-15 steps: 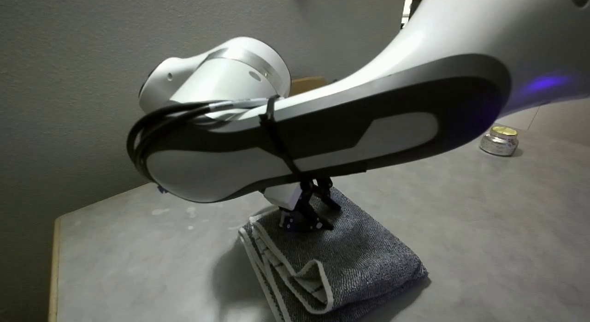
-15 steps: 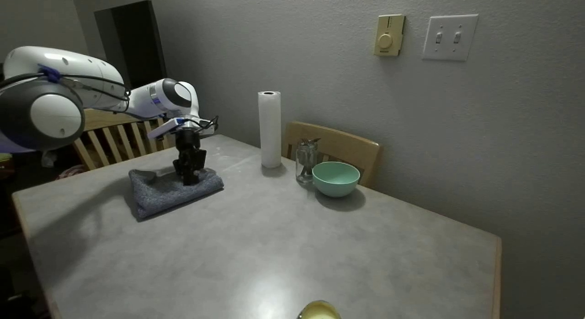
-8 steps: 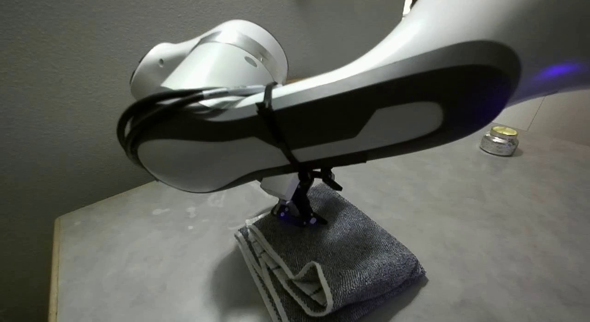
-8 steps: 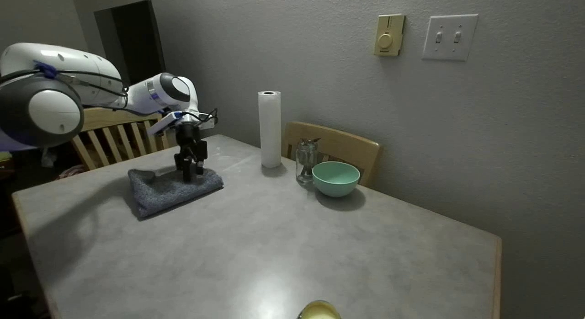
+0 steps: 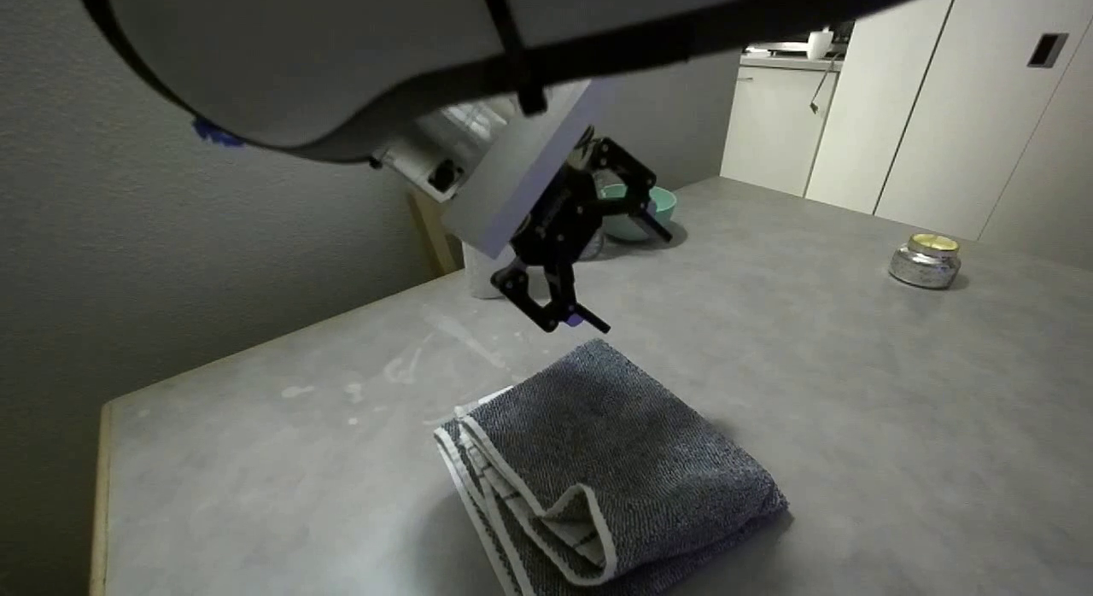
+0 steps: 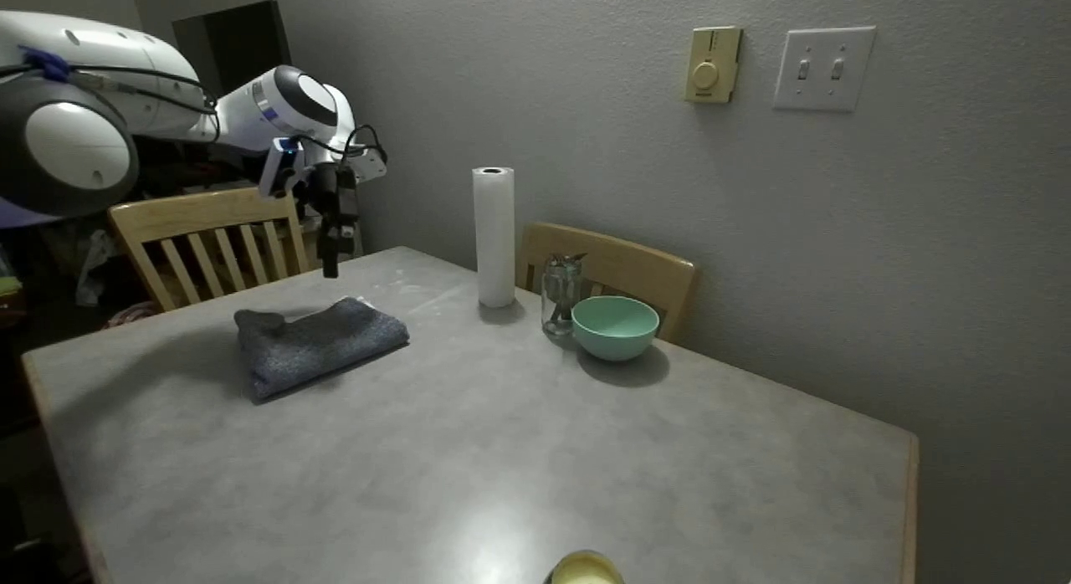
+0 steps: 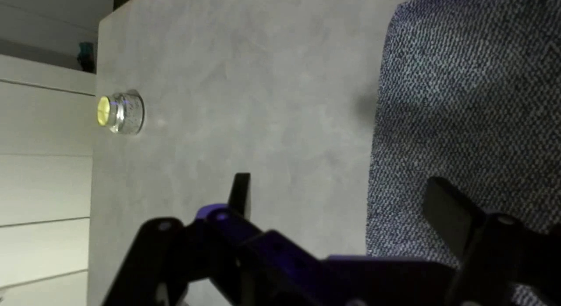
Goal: Fold the towel from right to left
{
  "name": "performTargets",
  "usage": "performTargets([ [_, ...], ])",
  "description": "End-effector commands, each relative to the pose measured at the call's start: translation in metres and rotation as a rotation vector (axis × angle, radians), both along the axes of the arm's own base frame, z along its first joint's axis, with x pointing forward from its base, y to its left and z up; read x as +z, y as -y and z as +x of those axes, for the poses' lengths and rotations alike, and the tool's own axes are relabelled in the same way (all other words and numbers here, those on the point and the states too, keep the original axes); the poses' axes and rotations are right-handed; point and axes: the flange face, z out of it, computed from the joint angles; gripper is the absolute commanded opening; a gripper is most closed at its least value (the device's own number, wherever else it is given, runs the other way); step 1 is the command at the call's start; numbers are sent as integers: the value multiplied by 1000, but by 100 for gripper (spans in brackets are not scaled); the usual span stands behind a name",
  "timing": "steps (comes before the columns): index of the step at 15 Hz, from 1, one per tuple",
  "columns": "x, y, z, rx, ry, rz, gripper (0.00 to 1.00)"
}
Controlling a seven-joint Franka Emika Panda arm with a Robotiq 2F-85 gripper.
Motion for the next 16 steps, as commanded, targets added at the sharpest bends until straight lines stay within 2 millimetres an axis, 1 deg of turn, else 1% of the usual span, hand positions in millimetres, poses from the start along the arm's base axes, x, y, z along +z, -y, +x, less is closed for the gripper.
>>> performTargets([
  [1,37,4,-2,-169,106,-35,100],
  [3,49,0,0,-262,178,-16,100],
  [6,59,-9,12,-338,286,84,100],
  [9,63,-14,34,-347,414,192,100],
  [10,62,-14,43,-337,458,229,100],
  [11,60,-14,48,-311,487,234,100],
  [12,60,-17,38,-312,452,189,100],
  [14,60,-14,45,-309,482,211,100],
  [16,61,-14,46,-309,485,214,100],
])
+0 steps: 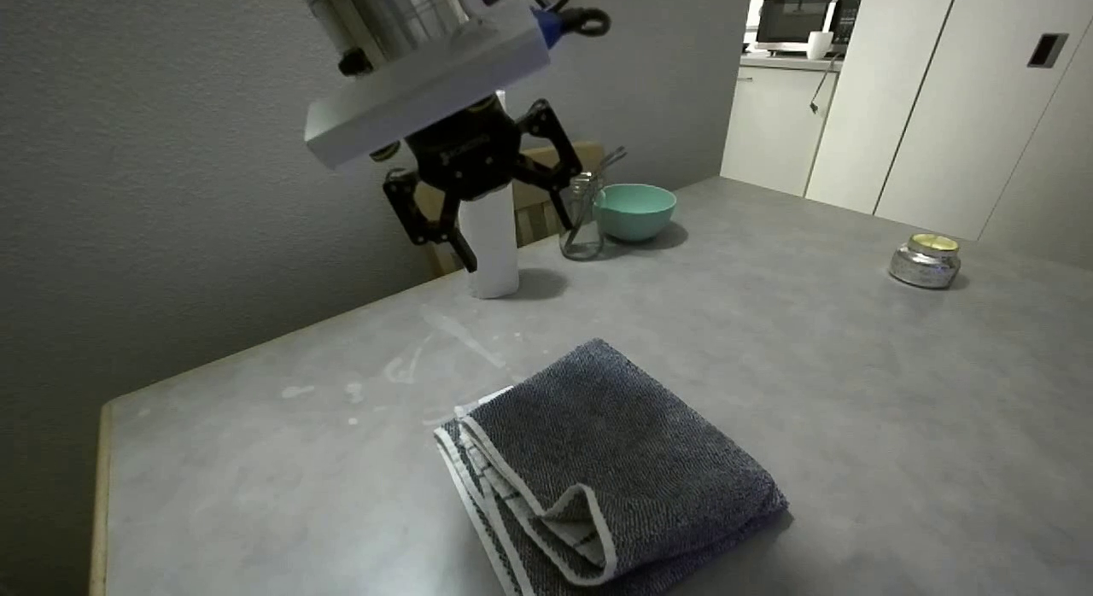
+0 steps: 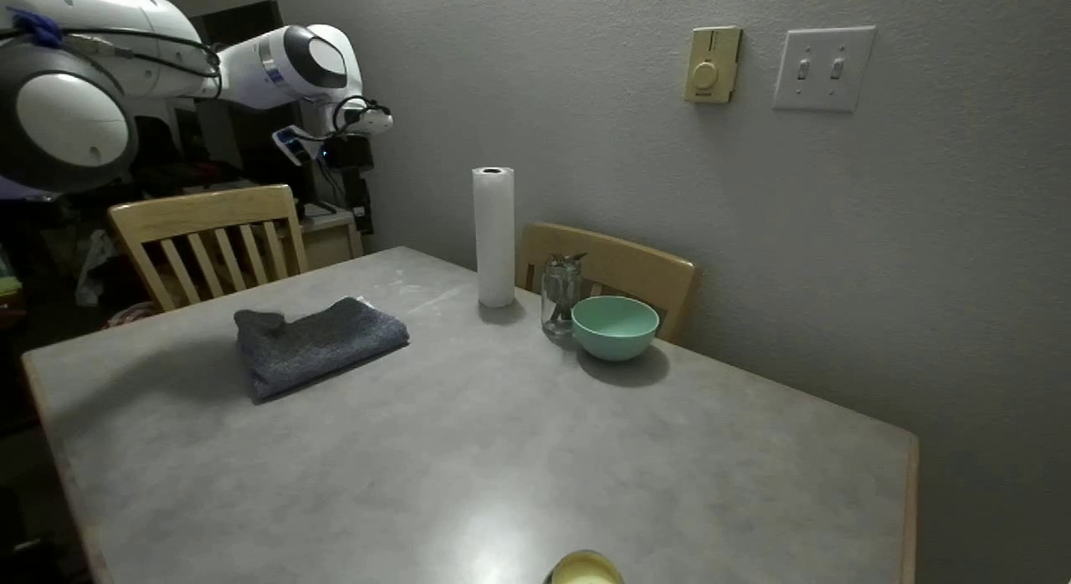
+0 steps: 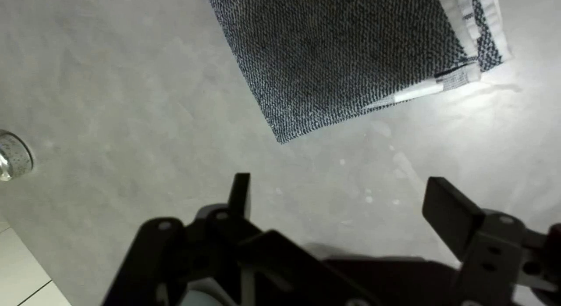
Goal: Fold the towel from right to left
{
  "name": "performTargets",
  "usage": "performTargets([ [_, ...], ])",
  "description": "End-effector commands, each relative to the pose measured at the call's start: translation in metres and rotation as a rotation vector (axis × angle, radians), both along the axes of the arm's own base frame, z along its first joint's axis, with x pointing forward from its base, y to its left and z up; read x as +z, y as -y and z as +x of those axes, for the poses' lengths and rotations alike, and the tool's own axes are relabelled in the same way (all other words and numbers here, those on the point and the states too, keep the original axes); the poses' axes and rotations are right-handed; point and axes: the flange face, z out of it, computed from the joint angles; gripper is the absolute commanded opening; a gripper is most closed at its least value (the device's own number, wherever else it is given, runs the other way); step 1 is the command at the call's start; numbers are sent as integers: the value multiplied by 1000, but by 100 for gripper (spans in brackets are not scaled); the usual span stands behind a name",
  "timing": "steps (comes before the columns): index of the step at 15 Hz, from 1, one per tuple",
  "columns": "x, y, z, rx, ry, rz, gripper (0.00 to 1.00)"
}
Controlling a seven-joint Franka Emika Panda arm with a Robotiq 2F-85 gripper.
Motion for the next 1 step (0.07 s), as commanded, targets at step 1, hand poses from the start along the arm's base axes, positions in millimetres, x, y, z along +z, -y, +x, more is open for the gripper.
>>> performTargets([
  [1,0,0,0,1,0,0,100],
])
